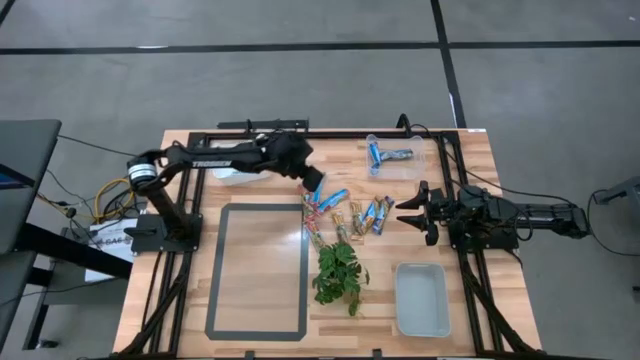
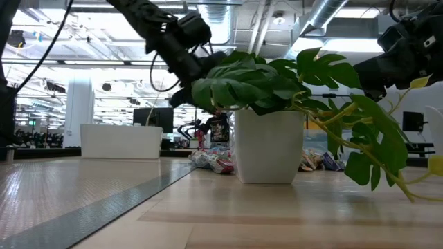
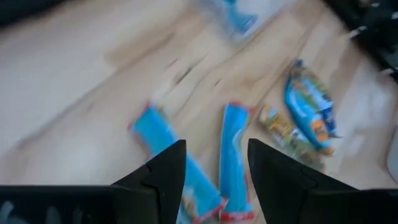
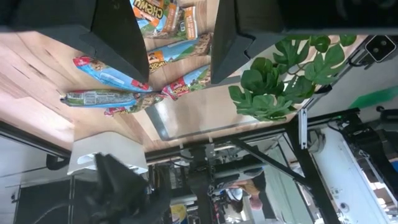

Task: Pick and place Granola Bars by type
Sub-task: Put the blue granola bar into the transparent bin

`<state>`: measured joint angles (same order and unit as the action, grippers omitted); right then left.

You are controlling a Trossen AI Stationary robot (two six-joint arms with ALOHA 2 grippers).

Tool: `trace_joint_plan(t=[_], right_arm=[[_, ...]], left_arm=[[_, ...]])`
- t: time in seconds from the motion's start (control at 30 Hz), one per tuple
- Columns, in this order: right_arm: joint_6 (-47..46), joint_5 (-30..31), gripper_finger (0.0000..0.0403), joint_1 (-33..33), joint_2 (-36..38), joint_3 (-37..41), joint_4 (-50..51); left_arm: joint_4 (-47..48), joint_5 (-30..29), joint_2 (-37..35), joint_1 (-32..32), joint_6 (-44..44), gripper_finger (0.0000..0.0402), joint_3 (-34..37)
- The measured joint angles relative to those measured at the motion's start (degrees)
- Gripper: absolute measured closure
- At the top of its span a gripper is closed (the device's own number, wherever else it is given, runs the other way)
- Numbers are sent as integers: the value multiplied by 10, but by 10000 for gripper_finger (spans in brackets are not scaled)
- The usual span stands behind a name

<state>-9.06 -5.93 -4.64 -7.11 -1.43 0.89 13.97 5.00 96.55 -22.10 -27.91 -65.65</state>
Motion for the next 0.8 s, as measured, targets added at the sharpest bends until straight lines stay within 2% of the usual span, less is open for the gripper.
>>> trace_joint_plan(t=[0.3,0.57,0.63,0.8], right_arm=[[0,0,238,0,0,0,0],[0,0,238,0,0,0,0],[0,0,237,0,0,0,0],[0,0,238,0,0,0,0]], left_arm=[[-14,-9,-16,8,-101,237,76],[-83,-13,-105,37,-108,237,183],[-85,-13,-125,48,-76,237,200],[-84,-15,-159,89,92,237,217]])
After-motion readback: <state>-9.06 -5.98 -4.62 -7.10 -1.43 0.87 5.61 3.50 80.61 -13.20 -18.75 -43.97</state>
